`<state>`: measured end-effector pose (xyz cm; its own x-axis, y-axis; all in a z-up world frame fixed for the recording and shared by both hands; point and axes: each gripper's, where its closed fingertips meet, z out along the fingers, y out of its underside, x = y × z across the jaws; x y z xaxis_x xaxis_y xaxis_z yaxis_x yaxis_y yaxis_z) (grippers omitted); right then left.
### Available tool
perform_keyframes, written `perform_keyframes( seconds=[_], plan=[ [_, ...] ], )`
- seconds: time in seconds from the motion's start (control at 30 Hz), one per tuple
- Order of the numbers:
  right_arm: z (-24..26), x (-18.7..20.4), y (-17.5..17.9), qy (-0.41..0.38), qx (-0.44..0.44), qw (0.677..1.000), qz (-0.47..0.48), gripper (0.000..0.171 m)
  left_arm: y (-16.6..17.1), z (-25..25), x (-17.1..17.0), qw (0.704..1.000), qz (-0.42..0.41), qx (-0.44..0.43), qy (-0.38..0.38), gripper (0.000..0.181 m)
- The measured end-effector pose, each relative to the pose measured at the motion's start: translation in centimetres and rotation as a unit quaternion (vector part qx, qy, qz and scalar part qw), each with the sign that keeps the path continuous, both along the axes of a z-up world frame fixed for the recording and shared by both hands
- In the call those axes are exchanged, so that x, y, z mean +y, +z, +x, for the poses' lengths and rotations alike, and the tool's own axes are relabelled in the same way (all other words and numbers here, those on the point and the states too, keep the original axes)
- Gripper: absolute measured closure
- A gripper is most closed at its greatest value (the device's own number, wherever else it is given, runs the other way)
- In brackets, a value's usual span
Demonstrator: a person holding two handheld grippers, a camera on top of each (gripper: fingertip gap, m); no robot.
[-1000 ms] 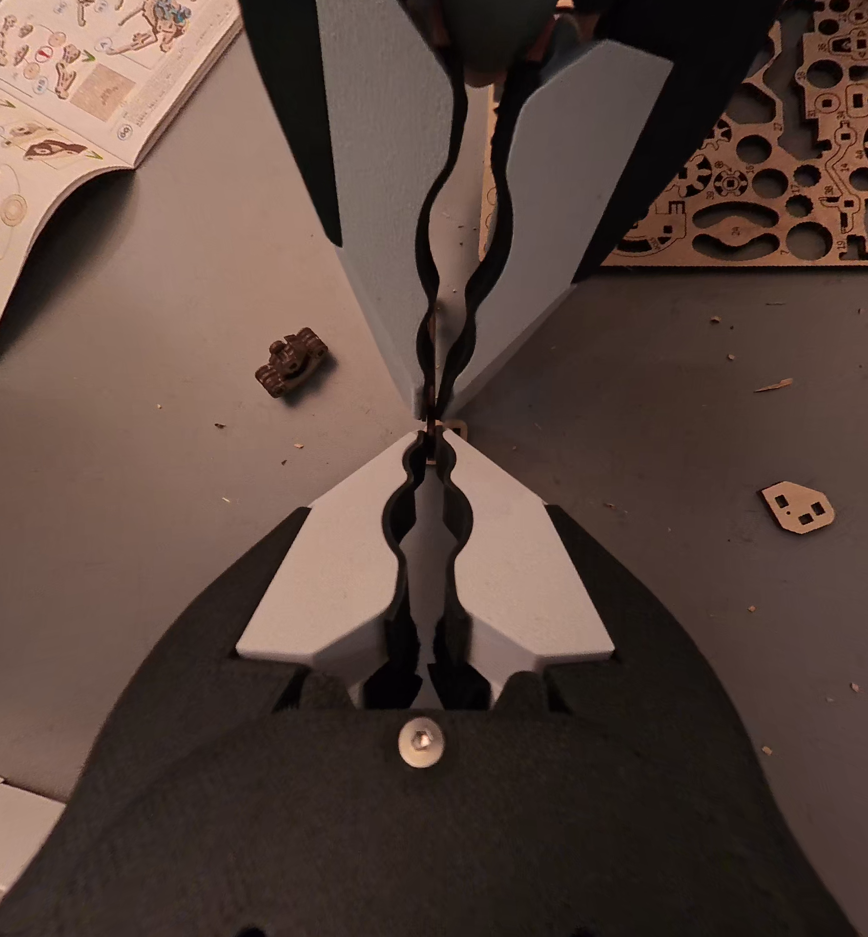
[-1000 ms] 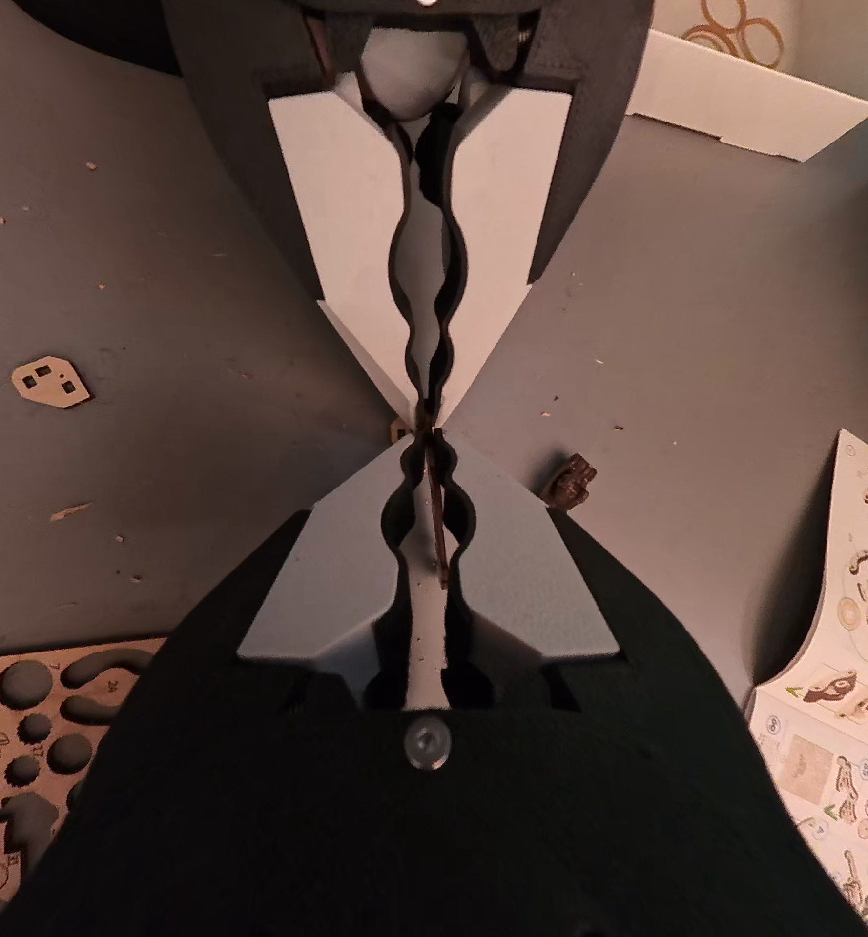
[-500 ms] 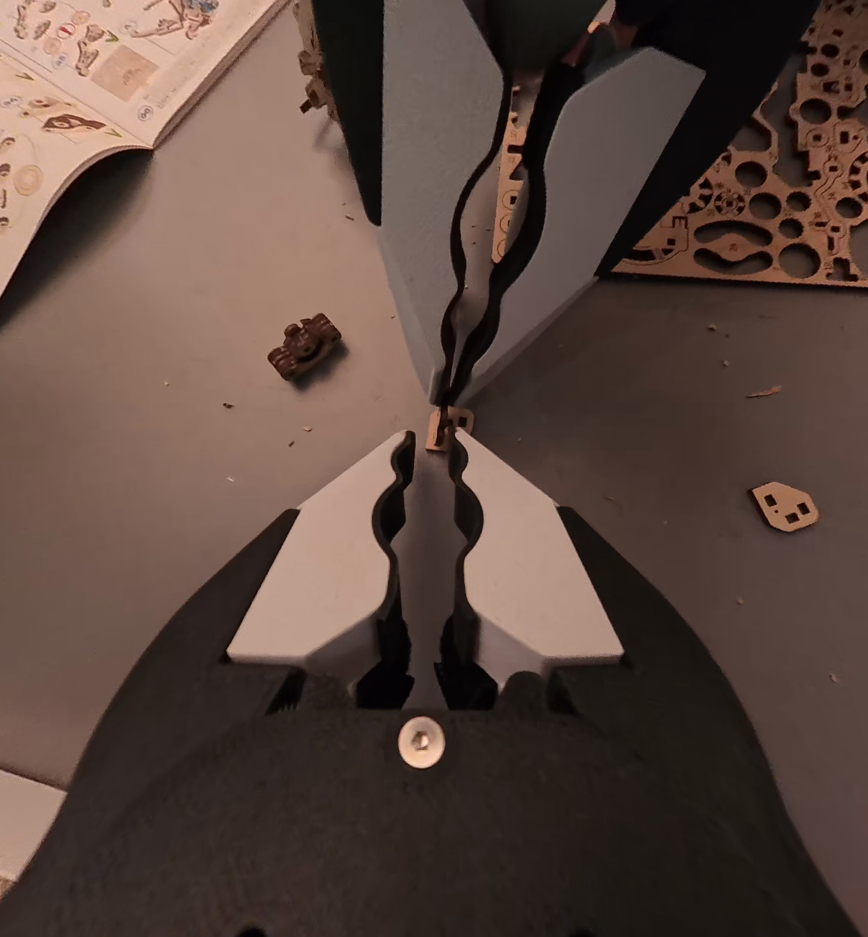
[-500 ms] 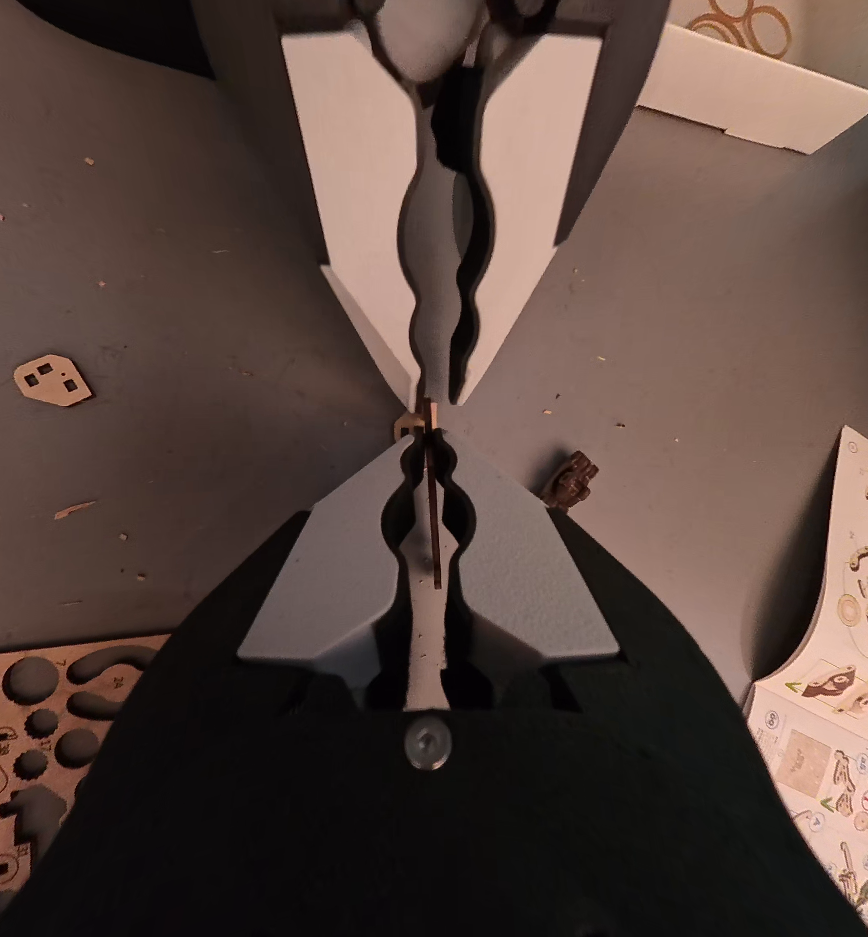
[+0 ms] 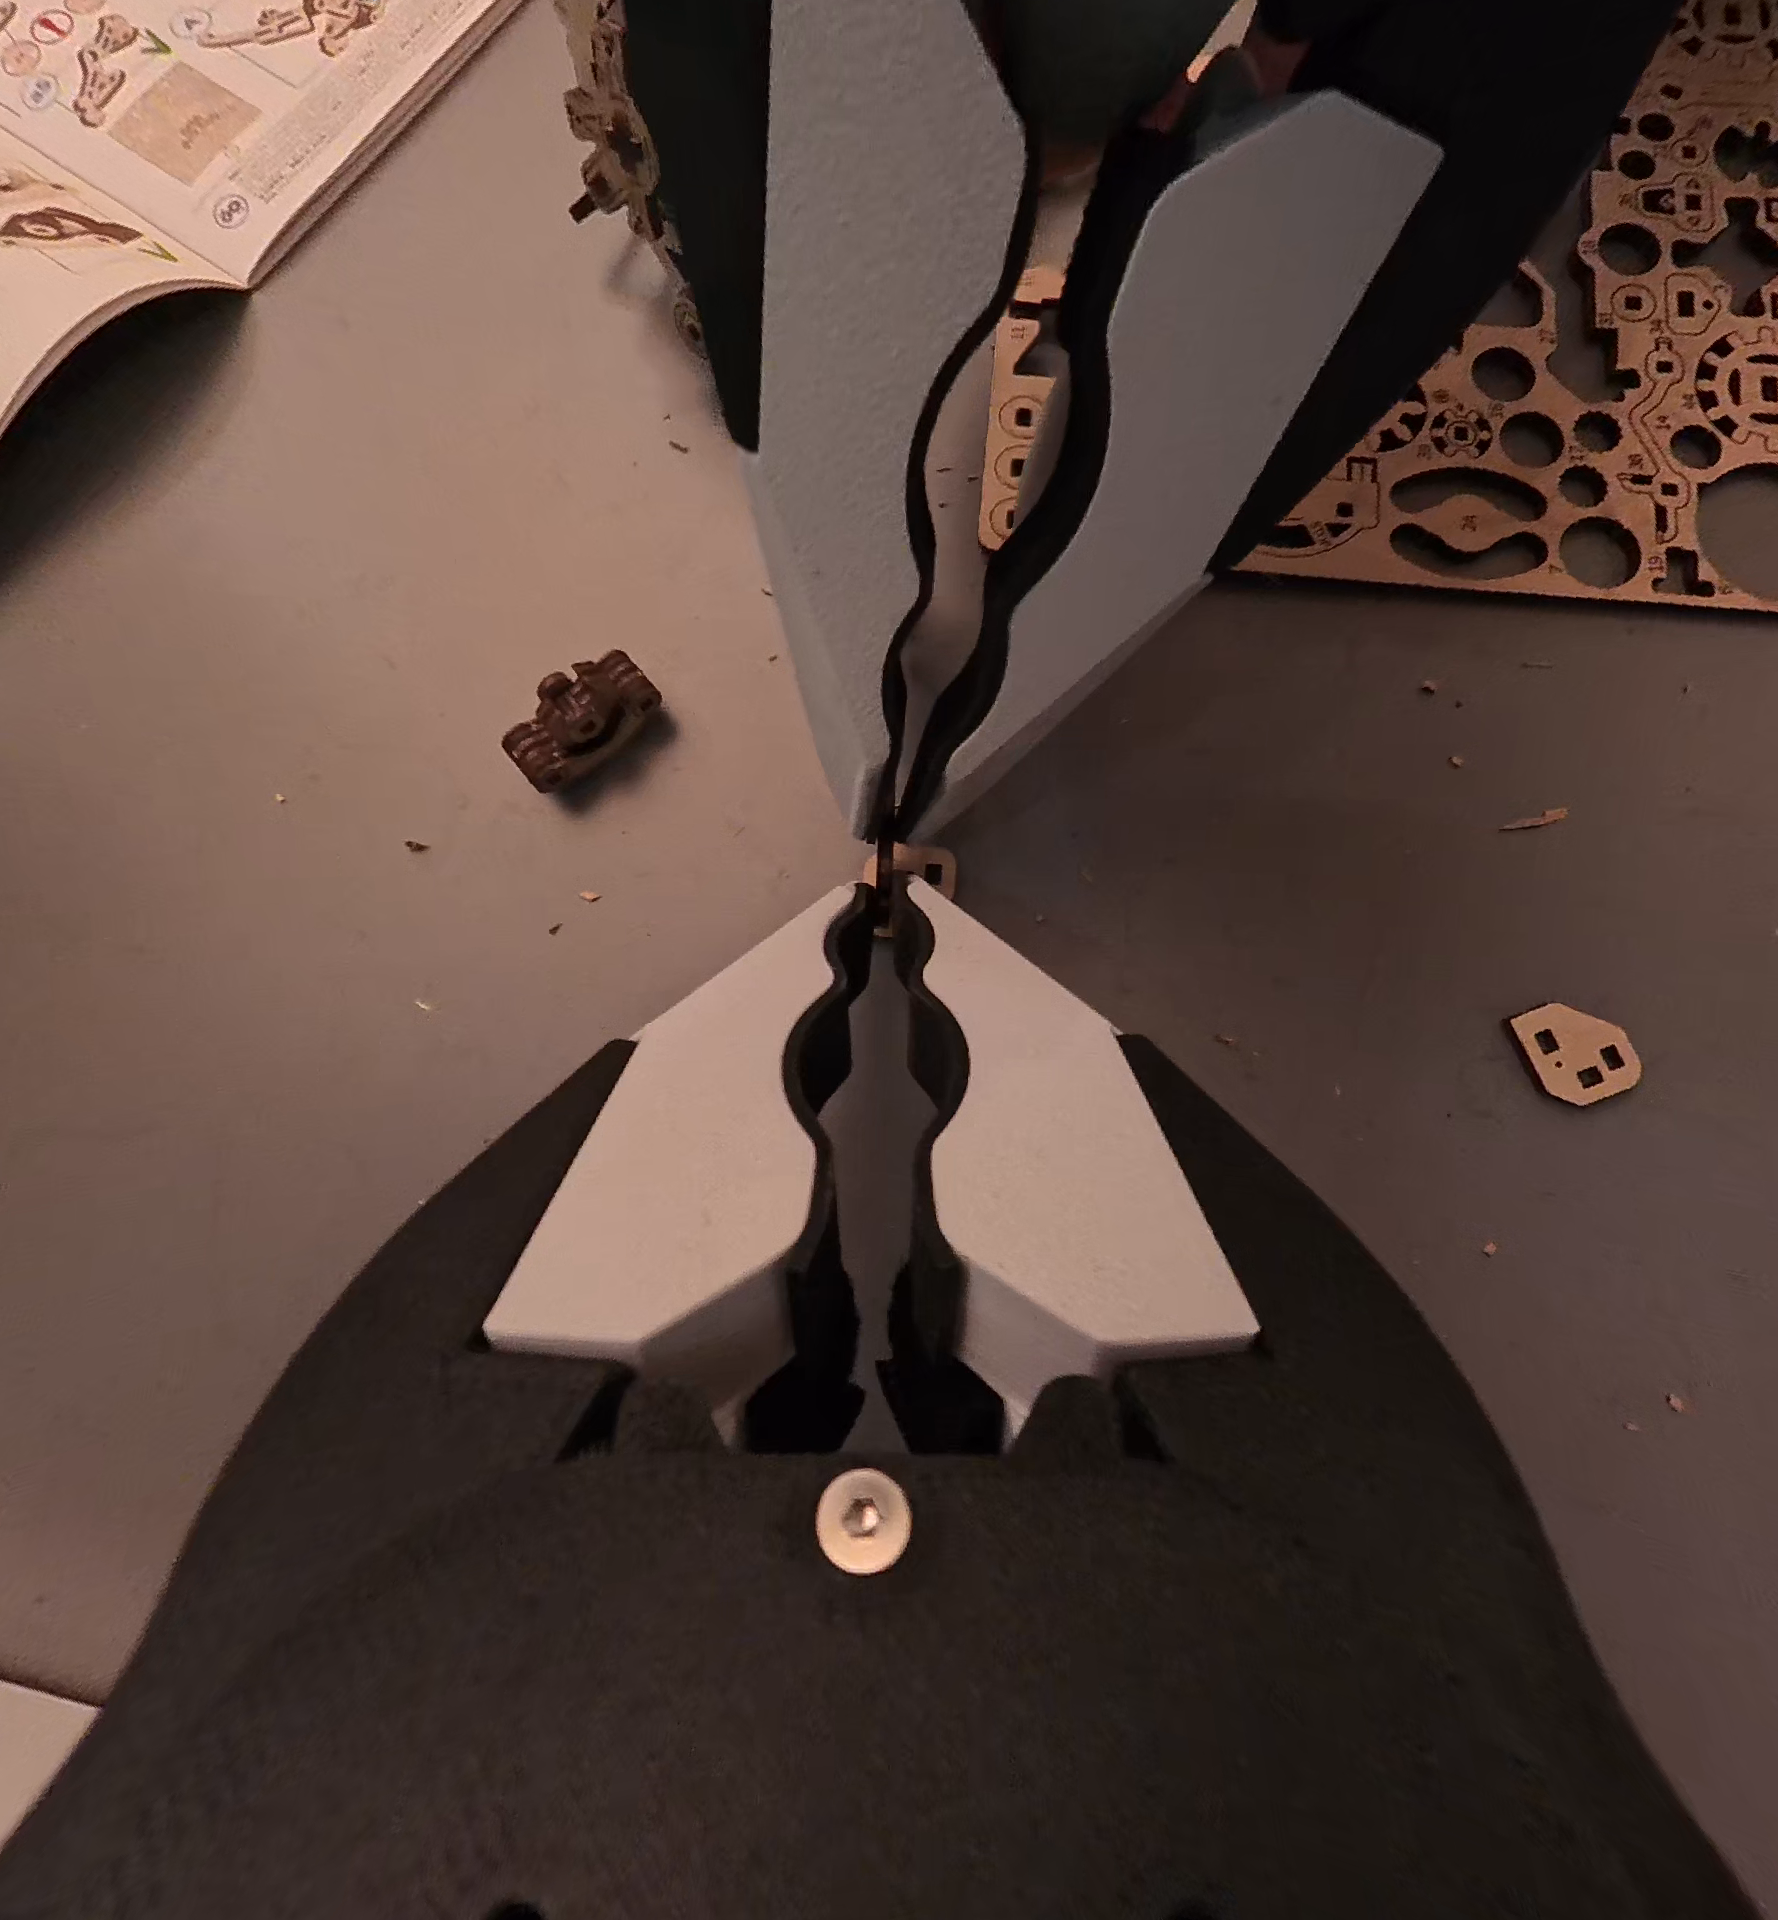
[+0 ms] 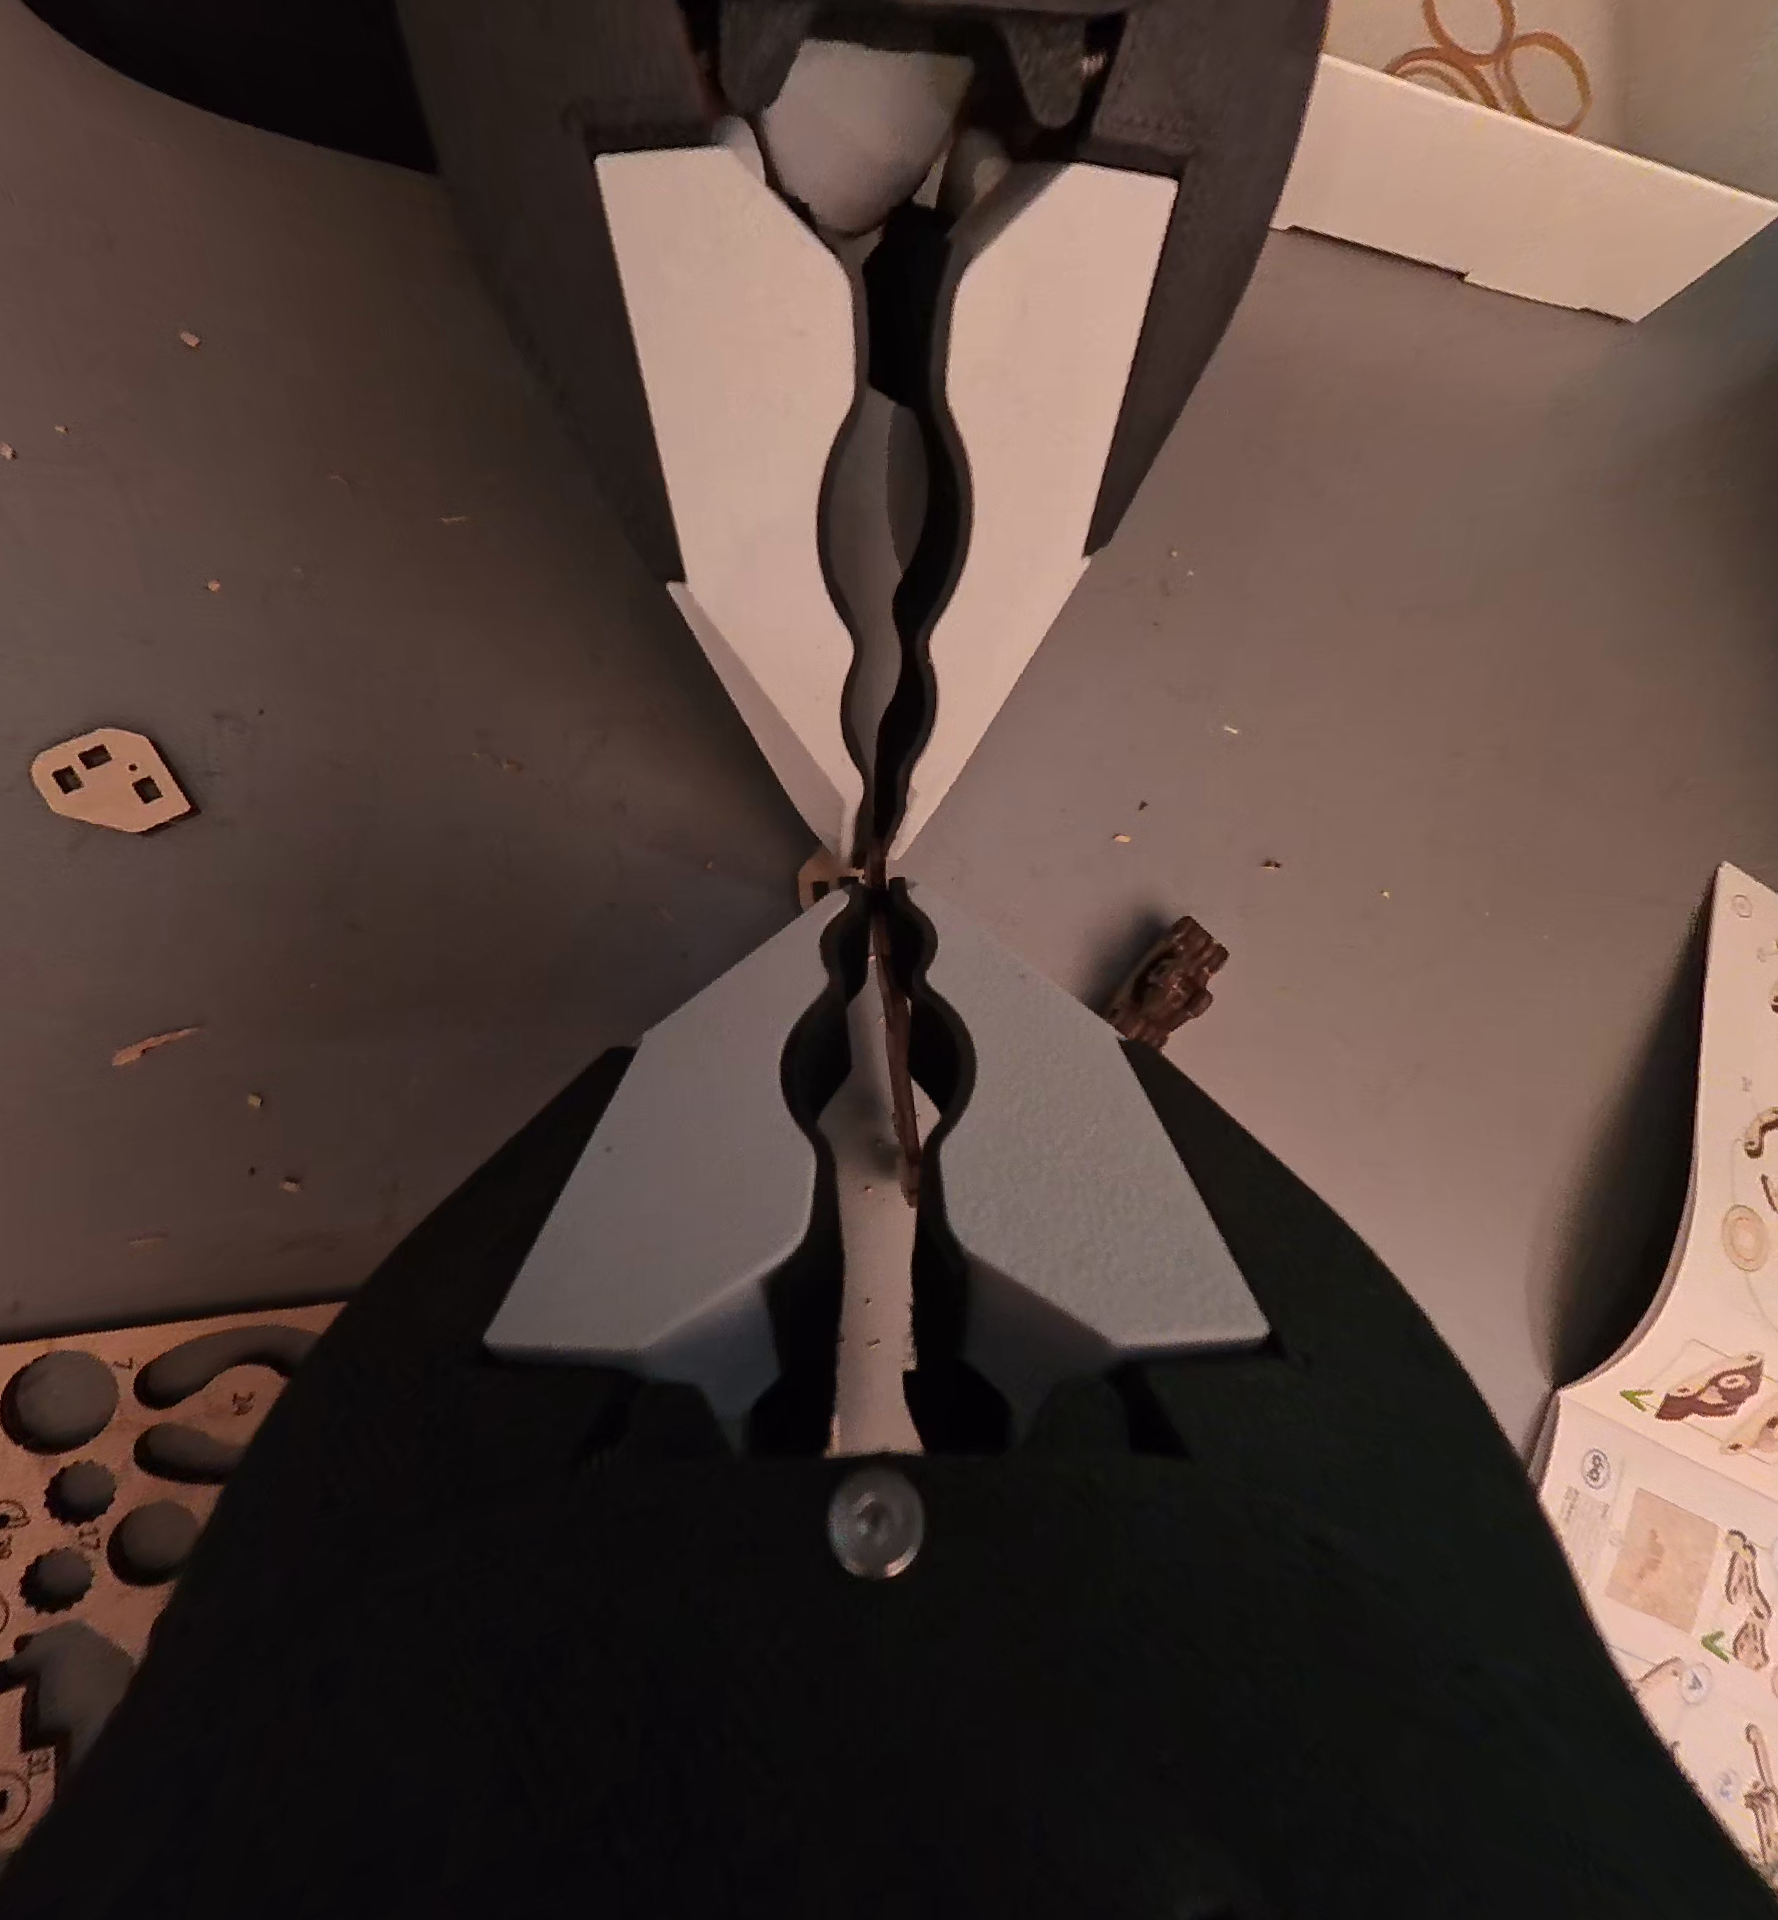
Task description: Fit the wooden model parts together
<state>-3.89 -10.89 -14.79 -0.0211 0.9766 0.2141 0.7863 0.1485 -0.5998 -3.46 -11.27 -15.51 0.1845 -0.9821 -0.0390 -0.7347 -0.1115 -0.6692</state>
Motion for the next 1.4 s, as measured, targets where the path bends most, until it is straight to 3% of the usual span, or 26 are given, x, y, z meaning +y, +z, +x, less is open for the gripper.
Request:
perform_keyframes(
  seconds=[1.07, 1.4],
  plan=[
    [0.48, 0.46, 0.68, -0.008, 0.032, 0.999, -0.008, 0.169, -0.04, -0.10, -0.10, 1.000, 0.003, 0.006, 0.001, 0.180],
    [0.86, 0.18, 0.81, -0.002, 0.041, 0.998, -0.053, 0.167, -0.02, -0.17, -0.08, 1.000, -0.006, 0.001, 0.002, 0.180]
  ],
)
